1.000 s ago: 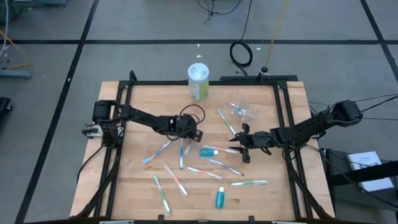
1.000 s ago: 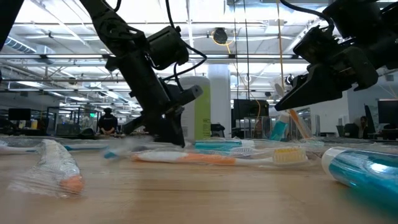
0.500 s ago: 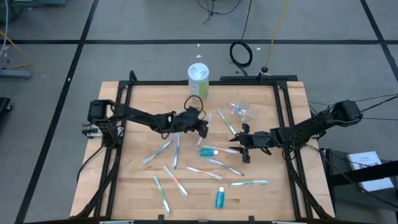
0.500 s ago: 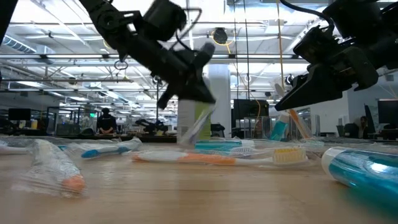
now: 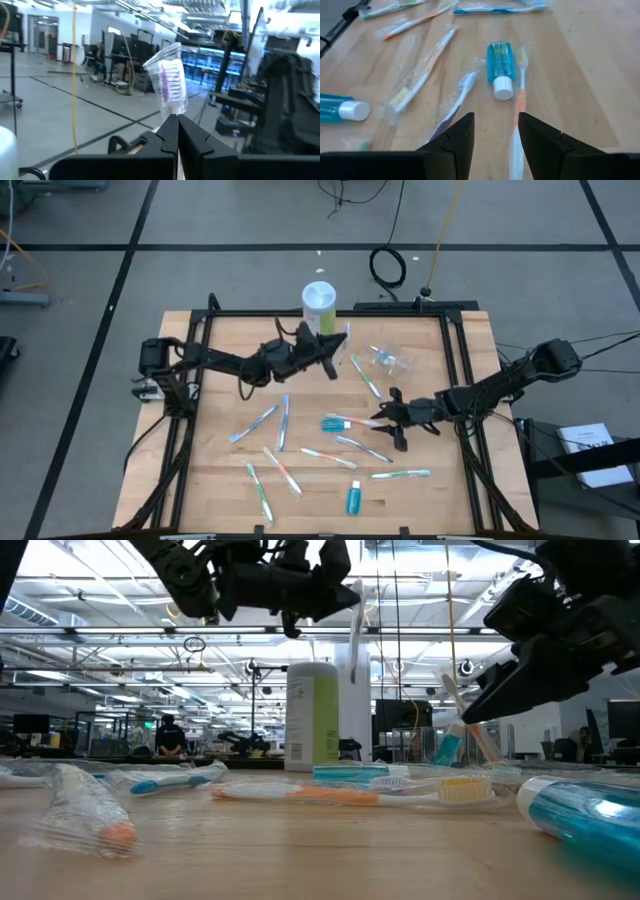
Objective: Pick & Place toothbrushing station
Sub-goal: Put the purple toothbrush into the transparent organizer
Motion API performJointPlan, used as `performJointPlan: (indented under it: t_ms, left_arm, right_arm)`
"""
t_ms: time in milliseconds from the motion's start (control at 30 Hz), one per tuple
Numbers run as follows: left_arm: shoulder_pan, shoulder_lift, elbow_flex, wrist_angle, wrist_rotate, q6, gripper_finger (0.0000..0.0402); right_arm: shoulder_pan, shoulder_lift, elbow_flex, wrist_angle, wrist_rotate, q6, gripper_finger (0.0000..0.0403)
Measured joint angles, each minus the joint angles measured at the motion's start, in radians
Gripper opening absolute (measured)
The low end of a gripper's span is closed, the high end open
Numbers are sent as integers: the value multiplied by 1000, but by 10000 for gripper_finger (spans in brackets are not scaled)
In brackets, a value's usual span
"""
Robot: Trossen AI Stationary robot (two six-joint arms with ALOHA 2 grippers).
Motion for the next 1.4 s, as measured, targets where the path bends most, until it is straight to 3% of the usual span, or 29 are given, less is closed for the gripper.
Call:
performJointPlan:
  t_ms: [200, 600, 867, 1033, 1400]
  left_arm:
    - [51, 85, 126, 4, 19, 31, 1]
    - [115, 446, 508, -5, 108, 33, 1]
    - [133, 510, 530, -12, 89, 92, 0]
    - [128, 511, 530, -127, 49, 111, 0]
    - [104, 511, 530, -166, 8, 72, 0]
  right_arm:
    - [-1, 0, 0, 5, 15, -51, 144]
    - [0, 0, 0, -1, 54, 16, 144]
    - [0, 0, 0, -59, 53, 35, 144]
    - [0, 0, 0, -71, 53, 41, 144]
    - [0, 0, 0, -77, 53, 42, 144]
